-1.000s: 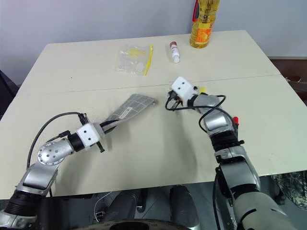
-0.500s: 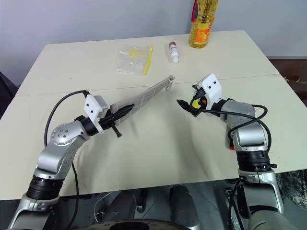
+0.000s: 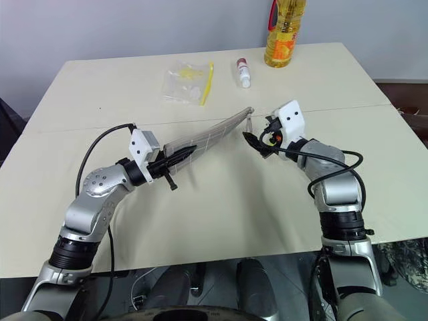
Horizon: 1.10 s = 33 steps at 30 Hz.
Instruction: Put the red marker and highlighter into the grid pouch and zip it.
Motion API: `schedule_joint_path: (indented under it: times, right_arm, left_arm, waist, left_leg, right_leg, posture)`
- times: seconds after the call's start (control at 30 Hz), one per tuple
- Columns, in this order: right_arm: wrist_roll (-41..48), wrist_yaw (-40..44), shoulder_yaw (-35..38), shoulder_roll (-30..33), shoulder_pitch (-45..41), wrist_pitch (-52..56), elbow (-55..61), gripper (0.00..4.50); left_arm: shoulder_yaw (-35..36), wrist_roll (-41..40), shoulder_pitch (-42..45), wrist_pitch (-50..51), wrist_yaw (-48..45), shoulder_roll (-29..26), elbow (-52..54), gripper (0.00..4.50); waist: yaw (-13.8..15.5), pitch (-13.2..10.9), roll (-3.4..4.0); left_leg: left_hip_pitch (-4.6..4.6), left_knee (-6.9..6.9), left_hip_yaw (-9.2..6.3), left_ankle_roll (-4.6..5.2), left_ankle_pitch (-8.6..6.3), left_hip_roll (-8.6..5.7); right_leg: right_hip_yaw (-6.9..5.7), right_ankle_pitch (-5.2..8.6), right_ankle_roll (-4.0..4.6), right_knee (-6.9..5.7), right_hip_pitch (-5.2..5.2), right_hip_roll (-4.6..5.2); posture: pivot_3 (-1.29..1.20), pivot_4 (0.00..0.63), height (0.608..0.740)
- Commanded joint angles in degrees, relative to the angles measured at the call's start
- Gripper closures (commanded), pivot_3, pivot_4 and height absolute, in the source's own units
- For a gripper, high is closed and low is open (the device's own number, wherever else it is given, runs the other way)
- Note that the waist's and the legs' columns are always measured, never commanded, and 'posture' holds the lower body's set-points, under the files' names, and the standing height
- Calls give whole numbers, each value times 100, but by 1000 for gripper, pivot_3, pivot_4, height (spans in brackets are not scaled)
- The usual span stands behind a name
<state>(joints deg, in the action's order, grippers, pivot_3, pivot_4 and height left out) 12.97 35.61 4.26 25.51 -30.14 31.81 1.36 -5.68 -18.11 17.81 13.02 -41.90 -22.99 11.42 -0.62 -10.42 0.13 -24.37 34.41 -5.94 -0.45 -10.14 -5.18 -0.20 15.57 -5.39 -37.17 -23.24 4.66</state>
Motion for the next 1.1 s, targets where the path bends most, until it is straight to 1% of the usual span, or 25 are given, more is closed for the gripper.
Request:
schedule_joint_path:
  times: [0.03, 0.17, 0.23, 0.3, 0.43, 0.6, 0.7, 0.87, 1.1]
  right_arm:
    - [258, 70, 85, -30, -132, -16, 107, 1379]
    - [321, 145, 19, 51, -99, 14, 171, 3543]
    - [302, 182, -29, 88, -90, 12, 191, 4470]
    - [202, 218, -147, 174, -50, 0, 257, 4470]
    - [-142, 402, -646, 534, 89, -35, 552, 4470]
    - [-510, 449, -1116, 835, 24, 48, 868, 4470]
    - [-734, 649, -1481, 1059, -4, 69, 1194, 4470]
    - [-732, 934, -1699, 1272, 52, 198, 1697, 4470]
    - [-633, 1400, -1879, 1543, 165, 395, 2361, 4470]
  left_arm:
    - [24, 17, -46, -99, 16, 8, 208, 4500]
    - [-8, 87, -80, -120, 65, 5, 214, 4500]
    - [-34, 165, -87, -165, 76, -5, 187, 4500]
    - [-74, 317, -81, -250, 126, 5, 121, 4500]
    - [-181, 656, 1, -467, 262, 58, -56, 4500]
    - [-429, 1098, 114, -760, 440, 179, -260, 4500]
    - [-712, 1517, 200, -1034, 583, 283, -448, 4500]
    - [-969, 1822, 267, -1232, 643, 461, -661, 4500]
    - [-1176, 2114, 501, -1441, 733, 758, -1259, 4500]
  waist:
    - [1, 0, 0]
    - [1, 0, 0]
    - [0, 0, 0]
    - [1, 0, 0]
    - [7, 0, 0]
    - [11, 0, -1]
    - [15, 0, -2]
    - [16, -1, -2]
    - [51, -2, -5]
  left_leg:
    - [0, 0, 0, 0, 0, 0]
    - [0, 0, 0, 0, 0, 0]
    - [0, 0, 0, 0, 0, 0]
    - [0, 0, 0, 0, 0, 0]
    - [0, 0, 0, 0, 0, -1]
    - [-1, 1, 0, 0, 0, -1]
    - [-1, 1, 0, 0, 0, -1]
    - [-3, 1, 0, 0, 0, -1]
    - [-5, 14, -1, 0, -1, -1]
  right_leg:
    - [0, 0, 0, 0, 0, 0]
    - [0, 0, 0, 1, 0, 0]
    - [0, 0, 0, 0, 0, 0]
    - [0, 0, 0, 0, 0, 0]
    - [0, 0, 0, 1, 0, 1]
    - [0, 0, 0, 1, 0, 2]
    - [0, 0, 0, 2, 0, 2]
    - [-1, 0, -1, 4, 0, 2]
    - [-4, 0, -2, 4, 5, 2]
  posture:
    - [0, 150, 740]
    - [0, 150, 740]
    - [0, 150, 740]
    - [0, 150, 740]
    - [0, 150, 740]
    - [0, 150, 740]
    - [0, 150, 740]
    - [0, 150, 740]
    - [0, 150, 740]
